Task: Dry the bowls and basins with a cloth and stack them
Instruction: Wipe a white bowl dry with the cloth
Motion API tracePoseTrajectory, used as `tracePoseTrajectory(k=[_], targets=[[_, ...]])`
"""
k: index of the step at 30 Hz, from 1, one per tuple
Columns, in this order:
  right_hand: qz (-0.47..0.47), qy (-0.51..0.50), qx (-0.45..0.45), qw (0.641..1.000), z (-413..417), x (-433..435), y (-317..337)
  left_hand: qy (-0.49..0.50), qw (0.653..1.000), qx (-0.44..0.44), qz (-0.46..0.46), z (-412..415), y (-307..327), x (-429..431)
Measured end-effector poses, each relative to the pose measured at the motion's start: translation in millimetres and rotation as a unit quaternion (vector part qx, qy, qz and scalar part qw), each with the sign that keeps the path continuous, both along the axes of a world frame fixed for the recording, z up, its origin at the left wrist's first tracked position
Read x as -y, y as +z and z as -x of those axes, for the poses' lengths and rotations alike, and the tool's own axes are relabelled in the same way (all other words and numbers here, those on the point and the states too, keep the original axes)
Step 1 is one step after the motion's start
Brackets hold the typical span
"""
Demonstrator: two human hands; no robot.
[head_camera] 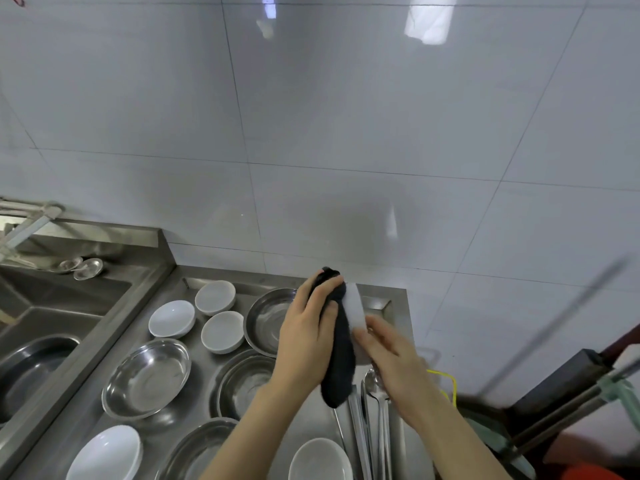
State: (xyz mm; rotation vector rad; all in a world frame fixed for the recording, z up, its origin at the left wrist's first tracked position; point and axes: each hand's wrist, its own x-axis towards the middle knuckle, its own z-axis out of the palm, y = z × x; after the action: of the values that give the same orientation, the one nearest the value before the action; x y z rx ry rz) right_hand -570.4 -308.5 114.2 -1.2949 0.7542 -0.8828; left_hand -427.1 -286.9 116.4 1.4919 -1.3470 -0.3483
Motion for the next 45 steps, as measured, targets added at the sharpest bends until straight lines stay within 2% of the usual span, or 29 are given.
tracePoseTrajectory(k=[2,4,6,8,11,15,17,19,23,29,32,36,42,45], targets=[[0.031,0.055,-0.061,0.996,5,-1,0,-0.018,1.000,-0.009,-0.012,-15,2,7],[0.019,0.093,-0.081,0.992,7,0,-3,-0.039,0.997,-0.045,-0.045,-28,-1,13],[-0.014,0.074,-0.063,0.995,4,4,-6,-0.042,0.993,-0.089,-0.063,-32,-6,15],[-0.084,0.027,0.012,0.996,-2,11,-8,-0.025,0.995,-0.085,-0.048,-29,-11,14],[-0.175,-0.004,0.112,0.978,-13,23,-10,-0.013,0.999,-0.027,-0.011,-17,-21,6],[-0.241,-0.041,0.156,0.957,-27,38,-17,-0.005,0.987,0.160,0.006,-3,-45,0],[-0.270,-0.055,0.156,0.949,-32,46,-21,-0.004,0.983,0.184,0.002,-3,-57,2],[-0.284,-0.060,0.157,0.944,-36,55,-24,0.007,0.990,0.137,-0.015,-7,-65,6],[-0.296,-0.060,0.176,0.937,-43,67,-25,0.036,0.995,-0.093,-0.026,-11,-66,17],[-0.316,-0.039,0.176,0.932,-35,64,-43,0.075,0.960,-0.259,-0.075,-36,-82,40],[-0.324,-0.019,0.153,0.933,-29,63,-55,0.061,0.949,-0.297,-0.090,-51,-83,47],[-0.270,0.024,0.046,0.962,-31,66,-63,0.042,0.963,-0.249,-0.088,-51,-81,53],[-0.170,0.047,-0.082,0.981,-49,90,-76,-0.015,0.993,-0.083,-0.088,-47,-83,67],[-0.229,0.021,-0.074,0.970,-48,106,-89,-0.020,0.991,-0.084,-0.105,-43,-91,73]])
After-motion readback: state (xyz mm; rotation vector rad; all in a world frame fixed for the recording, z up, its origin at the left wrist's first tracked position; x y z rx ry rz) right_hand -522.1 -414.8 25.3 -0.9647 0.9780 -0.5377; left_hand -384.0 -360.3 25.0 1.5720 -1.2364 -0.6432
